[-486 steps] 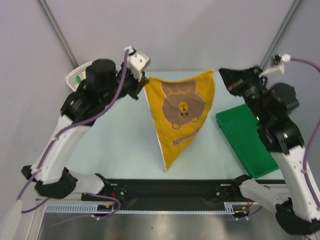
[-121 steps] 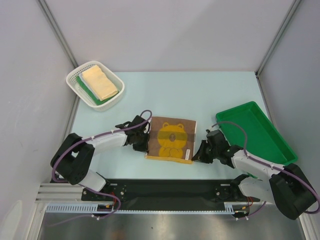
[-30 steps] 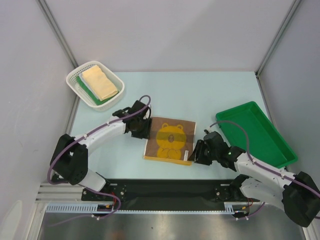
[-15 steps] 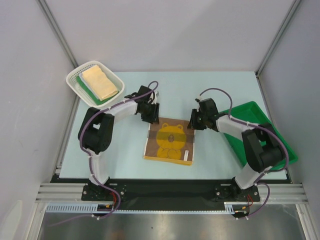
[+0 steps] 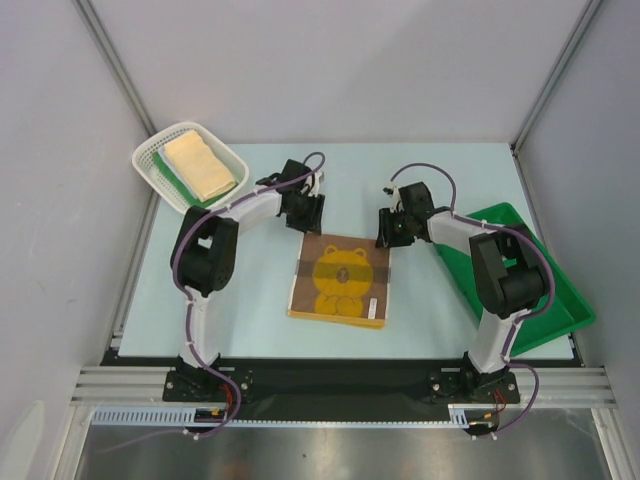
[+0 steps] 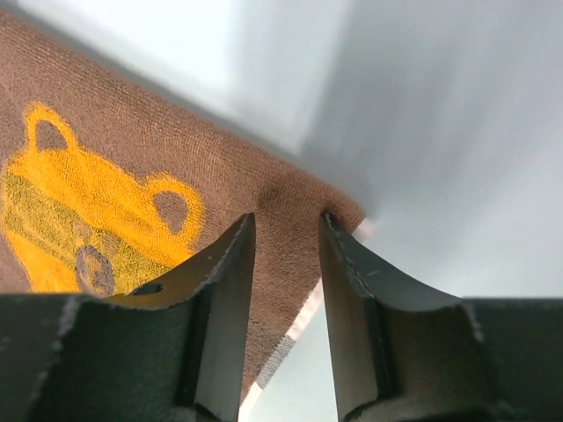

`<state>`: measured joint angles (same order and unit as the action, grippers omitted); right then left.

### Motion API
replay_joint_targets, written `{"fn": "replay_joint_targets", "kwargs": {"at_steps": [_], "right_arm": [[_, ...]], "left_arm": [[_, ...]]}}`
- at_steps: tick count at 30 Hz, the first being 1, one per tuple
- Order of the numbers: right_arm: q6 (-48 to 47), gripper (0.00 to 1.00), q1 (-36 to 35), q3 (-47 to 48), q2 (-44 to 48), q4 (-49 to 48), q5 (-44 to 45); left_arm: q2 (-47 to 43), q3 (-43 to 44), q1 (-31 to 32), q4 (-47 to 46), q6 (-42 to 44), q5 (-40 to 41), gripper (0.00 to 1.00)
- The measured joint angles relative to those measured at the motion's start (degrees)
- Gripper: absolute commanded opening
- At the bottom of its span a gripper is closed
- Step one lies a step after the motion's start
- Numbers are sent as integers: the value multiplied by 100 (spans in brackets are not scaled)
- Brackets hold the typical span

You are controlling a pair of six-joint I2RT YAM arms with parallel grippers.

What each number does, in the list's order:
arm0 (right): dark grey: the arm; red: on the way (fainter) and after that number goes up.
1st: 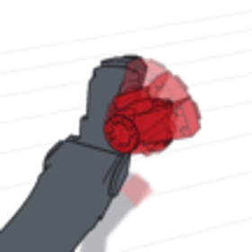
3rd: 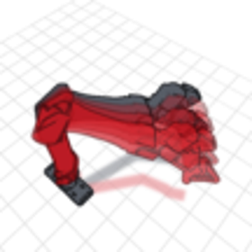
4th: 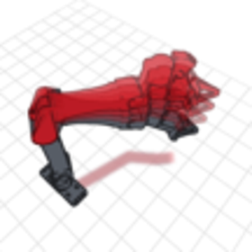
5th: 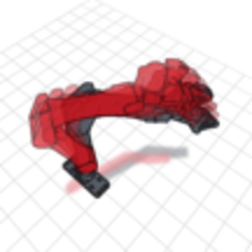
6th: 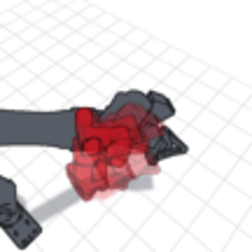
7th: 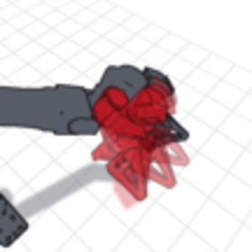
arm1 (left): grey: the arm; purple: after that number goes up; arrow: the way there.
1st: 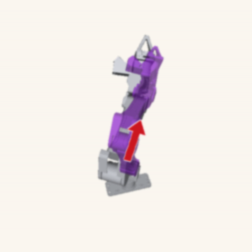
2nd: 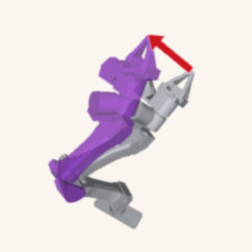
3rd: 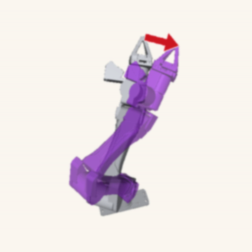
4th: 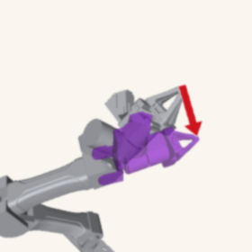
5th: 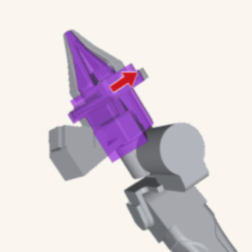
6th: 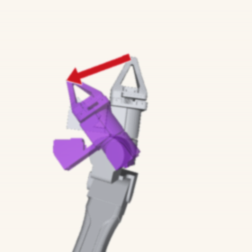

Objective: Fold and stack the towels
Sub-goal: Fold the towel

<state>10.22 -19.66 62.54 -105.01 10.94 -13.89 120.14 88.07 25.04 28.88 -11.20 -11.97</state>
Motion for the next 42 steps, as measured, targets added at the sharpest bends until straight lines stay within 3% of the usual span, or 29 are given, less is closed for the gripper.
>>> {"fn": "replay_joint_targets", "kwargs": {"at_steps": [6, 17, 32, 42], "right_arm": [[-592, 47, 249, 603, -120, 605, -428], [-1834, 47, 710, 1731, -905, 1897, -1762], [-2562, 52, 807, 2315, -1440, 2876, -1821], [-2706, 22, 850, 2415, -1567, 2977, -1751]], "left_arm": [[50, 619, -81, 343, 719, 107, 56], [76, 719, -417, 811, 2371, -957, 55], [557, 970, -417, 1161, 3228, -966, 52], [758, 1220, -417, 1246, 3342, -944, 39]]}}
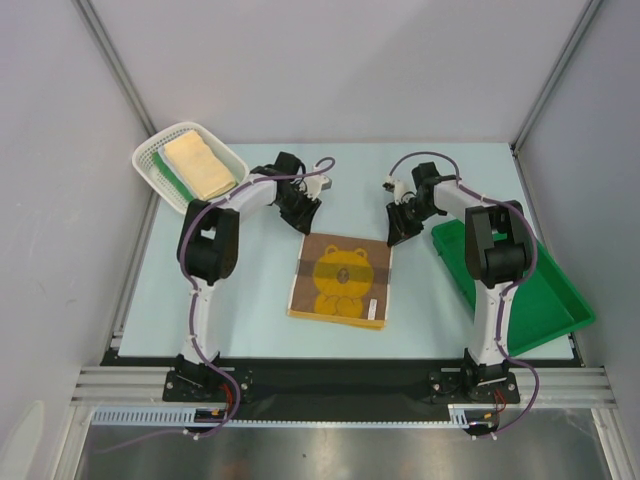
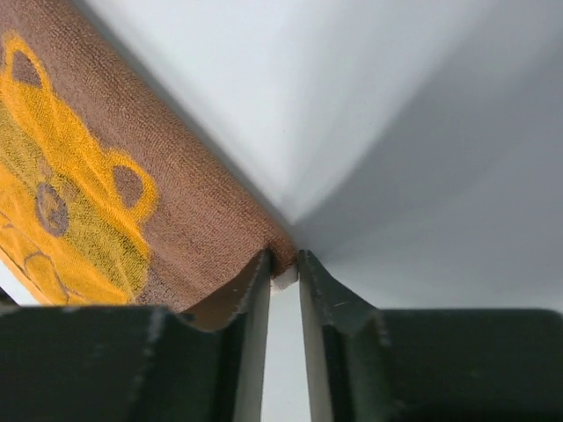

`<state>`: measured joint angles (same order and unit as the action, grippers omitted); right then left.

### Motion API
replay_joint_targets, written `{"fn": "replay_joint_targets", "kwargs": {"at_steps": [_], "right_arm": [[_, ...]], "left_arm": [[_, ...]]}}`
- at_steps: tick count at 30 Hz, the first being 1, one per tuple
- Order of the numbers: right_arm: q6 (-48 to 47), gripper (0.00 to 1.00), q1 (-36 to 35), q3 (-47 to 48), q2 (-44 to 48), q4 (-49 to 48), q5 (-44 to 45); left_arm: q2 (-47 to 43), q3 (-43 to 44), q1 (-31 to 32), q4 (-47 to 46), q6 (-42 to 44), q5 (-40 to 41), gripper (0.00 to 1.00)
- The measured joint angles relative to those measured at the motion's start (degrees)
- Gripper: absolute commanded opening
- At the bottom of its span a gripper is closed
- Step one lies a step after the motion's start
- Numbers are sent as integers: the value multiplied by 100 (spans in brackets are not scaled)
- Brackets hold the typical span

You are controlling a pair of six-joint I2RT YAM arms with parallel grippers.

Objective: Fold and stack the towels
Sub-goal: Fold the towel

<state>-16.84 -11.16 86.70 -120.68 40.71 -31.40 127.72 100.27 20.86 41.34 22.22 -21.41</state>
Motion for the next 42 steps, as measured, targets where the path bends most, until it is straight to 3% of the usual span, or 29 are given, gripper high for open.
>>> {"fn": "replay_joint_targets", "kwargs": {"at_steps": [4, 5, 8, 28, 33, 42], "right_arm": [[-42, 11, 33, 7, -42, 22, -17], [-57, 9, 37, 20, -52, 28, -17], [-103, 2, 42, 74, -87, 74, -17], [-623, 0, 90, 1287, -638, -219, 492], [-614, 0, 87, 920, -415, -501, 584], [-522, 0, -221, -140, 1104, -922, 1010]], "left_arm": [[2, 0, 0, 35, 55, -9, 21], [7, 2, 0, 52, 83, -26, 11], [57, 72, 0, 151, 105, -92, 0], [452, 1532, -260, 240, -22, -138, 0], [435, 1475, -280, 125, -63, -157, 0], [-157, 706, -280, -153, -118, -168, 0]]}}
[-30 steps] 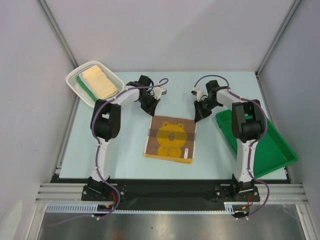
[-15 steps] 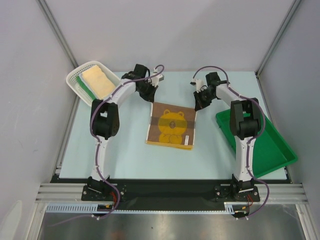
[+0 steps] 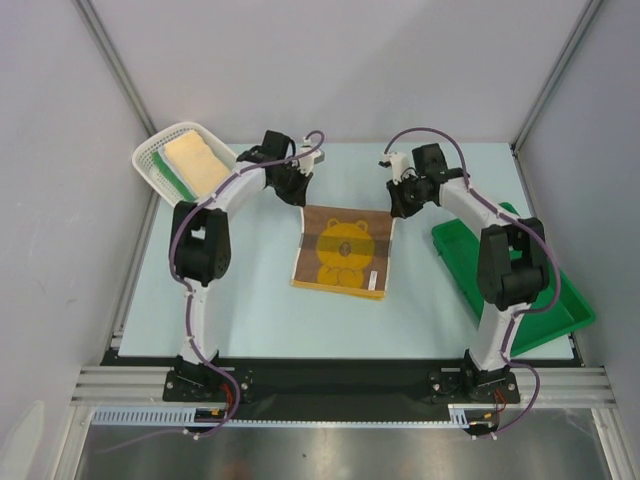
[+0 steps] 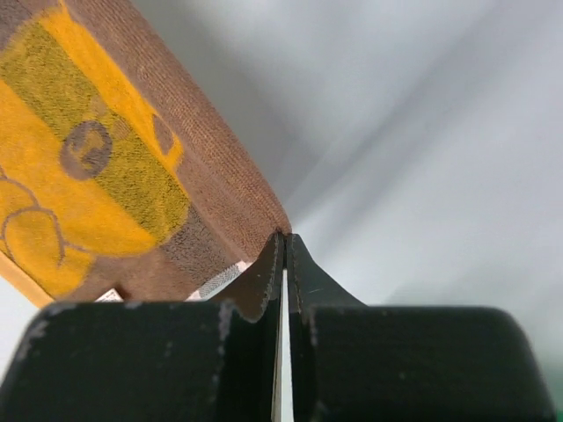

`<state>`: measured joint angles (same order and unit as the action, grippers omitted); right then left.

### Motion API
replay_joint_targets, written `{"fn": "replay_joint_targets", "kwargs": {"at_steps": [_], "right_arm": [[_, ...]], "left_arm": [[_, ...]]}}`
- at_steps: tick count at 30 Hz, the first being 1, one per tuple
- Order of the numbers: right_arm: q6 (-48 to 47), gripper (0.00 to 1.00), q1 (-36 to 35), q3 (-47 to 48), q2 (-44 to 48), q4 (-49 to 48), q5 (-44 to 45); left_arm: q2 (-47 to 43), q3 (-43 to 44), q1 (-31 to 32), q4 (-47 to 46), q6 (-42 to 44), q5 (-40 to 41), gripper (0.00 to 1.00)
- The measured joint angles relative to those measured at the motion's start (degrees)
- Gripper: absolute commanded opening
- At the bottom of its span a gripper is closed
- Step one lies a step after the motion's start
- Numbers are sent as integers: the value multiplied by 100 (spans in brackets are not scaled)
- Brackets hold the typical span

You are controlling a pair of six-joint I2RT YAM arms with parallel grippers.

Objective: Fold and stack the towels
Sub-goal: Fold the towel

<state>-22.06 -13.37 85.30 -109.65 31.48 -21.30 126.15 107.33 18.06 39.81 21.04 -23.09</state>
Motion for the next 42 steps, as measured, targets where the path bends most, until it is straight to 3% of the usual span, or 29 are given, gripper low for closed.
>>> {"fn": "replay_joint_targets", "kwargs": {"at_steps": [9, 24, 42], "right_arm": [[120, 0, -396, -570, 573, -120, 590], [841, 0, -1021, -2179, 2048, -472, 1027], [1790, 0, -1488, -3117, 2627, -428, 1235]], "left_arm": [[-739, -599, -4, -258, -57, 15, 0], [-2155, -2857, 98, -671, -450, -39, 0], [-3211, -4280, 409, -807, -999, 48, 0]]}}
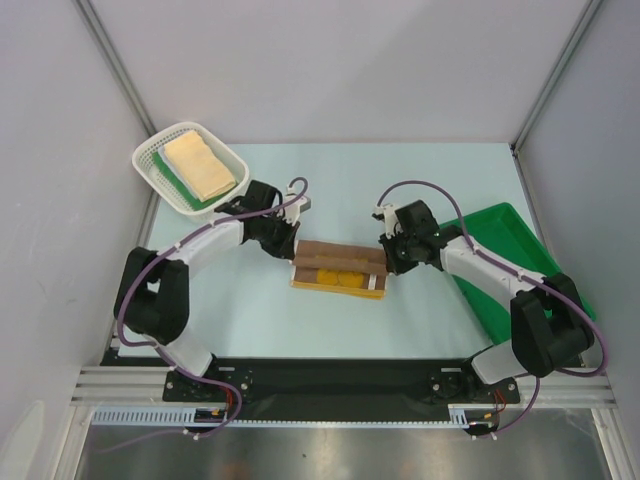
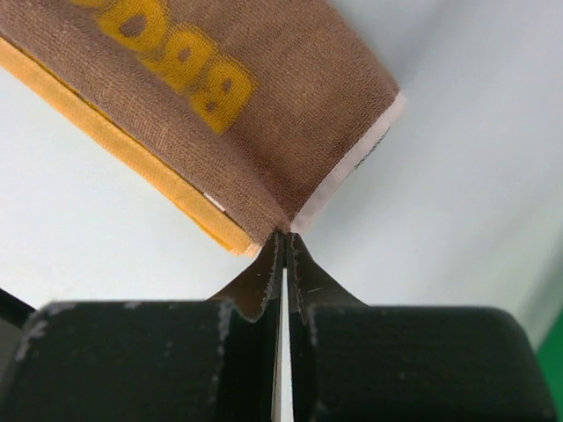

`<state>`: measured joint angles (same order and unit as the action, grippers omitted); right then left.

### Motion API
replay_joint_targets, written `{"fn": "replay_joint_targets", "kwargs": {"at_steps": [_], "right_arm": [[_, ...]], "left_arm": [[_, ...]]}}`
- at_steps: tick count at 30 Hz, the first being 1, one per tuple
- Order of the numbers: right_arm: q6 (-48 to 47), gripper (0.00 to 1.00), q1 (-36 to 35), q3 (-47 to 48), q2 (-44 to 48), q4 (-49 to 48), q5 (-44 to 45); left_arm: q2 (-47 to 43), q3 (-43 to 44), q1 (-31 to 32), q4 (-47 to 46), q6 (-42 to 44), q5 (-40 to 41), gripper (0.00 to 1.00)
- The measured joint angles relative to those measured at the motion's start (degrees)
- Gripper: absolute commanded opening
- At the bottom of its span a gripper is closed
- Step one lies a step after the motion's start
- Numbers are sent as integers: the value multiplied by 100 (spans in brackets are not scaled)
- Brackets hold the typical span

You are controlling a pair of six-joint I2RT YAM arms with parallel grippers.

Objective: Fold and stack the towels
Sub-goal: Fold the towel, then smooth out wrinkles on the folded towel

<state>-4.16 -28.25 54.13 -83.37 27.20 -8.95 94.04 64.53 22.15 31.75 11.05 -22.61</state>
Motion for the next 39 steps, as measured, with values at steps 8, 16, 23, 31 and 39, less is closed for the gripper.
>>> {"fn": "replay_joint_targets", "kwargs": {"at_steps": [8, 16, 23, 31, 39], "right_arm": [[367, 0, -216, -372, -33, -127, -96], [623, 23, -260, -439, -72, -83, -85], [848, 38, -249, -249, -13, 568, -264], [1668, 31, -240, 203, 42, 299, -332], [2208, 27, -254, -232, -533, -651, -254]], "left_arm": [[-9, -334, 146, -44, -142, 258, 0], [-44, -496, 251, -87, -221, 439, 22], [-494, -542, 341, 144, -476, 1036, 40], [-634, -393, 444, -52, -1215, 1025, 38], [-22, -970, 468, -551, -2492, 1150, 32]]}}
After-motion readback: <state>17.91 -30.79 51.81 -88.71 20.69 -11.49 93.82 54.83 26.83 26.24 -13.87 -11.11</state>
